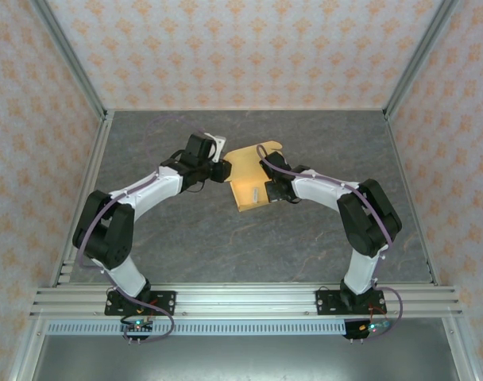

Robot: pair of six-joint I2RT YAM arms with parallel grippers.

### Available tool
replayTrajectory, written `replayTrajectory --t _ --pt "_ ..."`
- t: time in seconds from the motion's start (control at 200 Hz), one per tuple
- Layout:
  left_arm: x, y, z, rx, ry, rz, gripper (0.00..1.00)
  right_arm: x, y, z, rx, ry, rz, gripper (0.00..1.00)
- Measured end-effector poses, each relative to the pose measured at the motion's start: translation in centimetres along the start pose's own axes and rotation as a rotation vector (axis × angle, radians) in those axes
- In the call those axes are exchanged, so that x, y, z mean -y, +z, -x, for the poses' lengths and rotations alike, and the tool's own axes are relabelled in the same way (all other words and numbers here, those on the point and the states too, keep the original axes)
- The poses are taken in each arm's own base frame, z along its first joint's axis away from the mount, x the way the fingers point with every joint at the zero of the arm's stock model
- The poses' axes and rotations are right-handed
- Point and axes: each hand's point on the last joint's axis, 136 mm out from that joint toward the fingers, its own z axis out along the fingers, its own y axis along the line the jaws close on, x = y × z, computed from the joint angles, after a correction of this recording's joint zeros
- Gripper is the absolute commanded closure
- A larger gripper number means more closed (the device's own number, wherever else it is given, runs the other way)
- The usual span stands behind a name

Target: Fold the paper box

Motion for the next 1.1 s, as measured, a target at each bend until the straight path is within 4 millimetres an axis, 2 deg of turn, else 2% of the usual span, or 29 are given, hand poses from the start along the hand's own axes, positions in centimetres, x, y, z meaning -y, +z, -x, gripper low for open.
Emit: replayTrajectory --t 0.135,0.34,0.48,0.591,1.101 --pt "0.2 0.3 0.1 -0.001 0.0 -0.016 0.87 0.0 0.0 0.0 0.0 0.0 0.0 1.0" --pt "0.4 0.3 0.4 0.012 -0.014 -0.017 0.92 0.0 0.0 0.0 0.0 0.001 0.0 1.0" --pt "0.9 0.5 0.4 0.029 -0.025 0.033 0.94 0.0 0.0 0.0 0.002 0.012 0.001 1.0" --pt "1.5 0.6 0.4 0.05 -0.01 0.101 1.0 0.1 0.0 -0.1 0.0 0.024 -0.004 1.0" --pt "1.8 0.1 0.3 0.176 -0.135 0.3 1.0 0.1 -0.2 0.2 0.022 0.072 0.002 1.0"
